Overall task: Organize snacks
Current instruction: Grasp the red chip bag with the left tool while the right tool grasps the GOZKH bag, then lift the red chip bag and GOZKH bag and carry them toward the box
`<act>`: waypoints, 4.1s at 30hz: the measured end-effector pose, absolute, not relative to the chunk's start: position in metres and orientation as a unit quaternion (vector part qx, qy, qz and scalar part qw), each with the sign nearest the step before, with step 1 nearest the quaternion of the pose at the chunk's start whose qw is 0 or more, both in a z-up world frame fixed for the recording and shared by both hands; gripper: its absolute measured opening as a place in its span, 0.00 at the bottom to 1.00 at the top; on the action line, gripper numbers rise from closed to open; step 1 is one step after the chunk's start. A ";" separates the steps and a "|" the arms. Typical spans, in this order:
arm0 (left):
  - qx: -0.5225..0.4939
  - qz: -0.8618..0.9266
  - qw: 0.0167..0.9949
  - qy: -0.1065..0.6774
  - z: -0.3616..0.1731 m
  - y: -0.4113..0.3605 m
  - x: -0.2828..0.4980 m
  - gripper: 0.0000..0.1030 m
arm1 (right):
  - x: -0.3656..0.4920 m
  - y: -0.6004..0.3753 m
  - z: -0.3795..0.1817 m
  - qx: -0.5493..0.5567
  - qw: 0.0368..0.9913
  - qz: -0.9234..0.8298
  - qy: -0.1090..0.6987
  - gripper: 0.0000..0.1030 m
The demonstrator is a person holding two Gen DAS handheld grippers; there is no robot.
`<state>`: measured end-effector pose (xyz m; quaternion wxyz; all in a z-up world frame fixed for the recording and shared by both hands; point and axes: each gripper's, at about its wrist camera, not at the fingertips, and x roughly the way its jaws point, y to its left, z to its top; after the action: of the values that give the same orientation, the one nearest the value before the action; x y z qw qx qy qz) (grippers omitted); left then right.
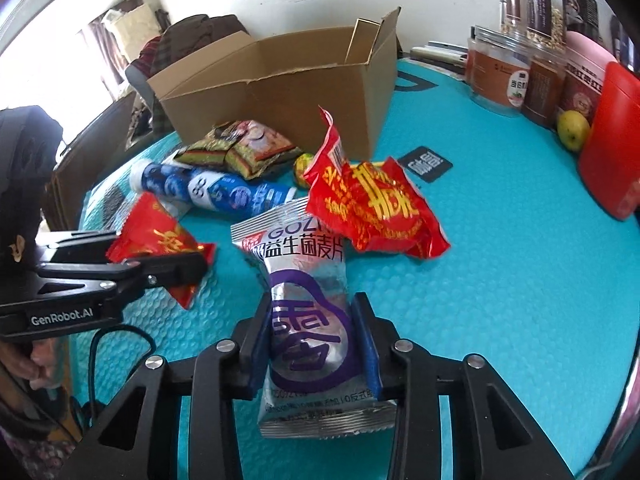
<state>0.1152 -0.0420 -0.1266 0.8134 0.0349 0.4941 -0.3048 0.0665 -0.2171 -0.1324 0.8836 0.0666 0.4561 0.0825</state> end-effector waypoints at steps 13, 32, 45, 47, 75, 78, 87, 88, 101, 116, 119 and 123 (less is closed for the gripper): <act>0.058 -0.333 0.787 0.516 -0.128 -0.036 0.054 0.30 | 0.028 -0.208 -0.132 0.074 0.880 0.082 0.463 0.36; 0.058 -0.318 0.796 0.513 -0.129 -0.025 0.048 0.30 | 0.014 -0.183 -0.142 -0.006 0.873 0.039 0.485 0.48; 0.047 -0.315 0.796 0.514 -0.126 -0.020 0.049 0.30 | 0.010 -0.176 -0.135 -0.002 0.882 0.044 0.469 0.34; 0.042 -0.315 0.797 0.513 -0.124 -0.019 0.049 0.30 | 0.009 -0.176 -0.133 0.007 0.883 0.053 0.467 0.34; 0.035 -0.337 0.841 0.421 -0.051 -0.018 0.035 0.30 | -0.022 -0.155 -0.068 0.035 0.922 0.082 0.378 0.34; 0.030 -0.339 0.845 0.413 -0.041 -0.019 0.039 0.30 | -0.020 -0.156 -0.059 0.035 0.926 0.082 0.368 0.34; 0.031 -0.335 0.865 0.373 -0.010 -0.026 0.056 0.30 | -0.005 -0.161 -0.031 0.020 0.938 0.080 0.338 0.34; 0.030 -0.334 0.866 0.370 -0.007 -0.027 0.059 0.30 | -0.002 -0.162 -0.027 0.019 0.939 0.081 0.334 0.34; 0.009 -0.342 0.884 0.320 0.031 -0.029 0.113 0.30 | 0.048 -0.169 0.014 -0.008 0.953 0.078 0.294 0.34; 0.008 -0.302 0.907 0.294 0.052 -0.025 0.187 0.30 | 0.119 -0.167 0.051 -0.054 0.960 0.096 0.257 0.34; 0.007 -0.295 0.910 0.293 0.053 -0.025 0.200 0.30 | 0.132 -0.166 0.050 -0.048 0.959 0.103 0.259 0.34; 0.005 -0.282 0.914 0.292 0.053 -0.027 0.222 0.30 | 0.151 -0.168 0.047 -0.041 0.959 0.104 0.259 0.34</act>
<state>0.2225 -0.0270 0.0528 0.9141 0.0050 0.2918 -0.2816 0.1514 -0.1675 0.0468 0.9594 -0.0413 0.2591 0.1038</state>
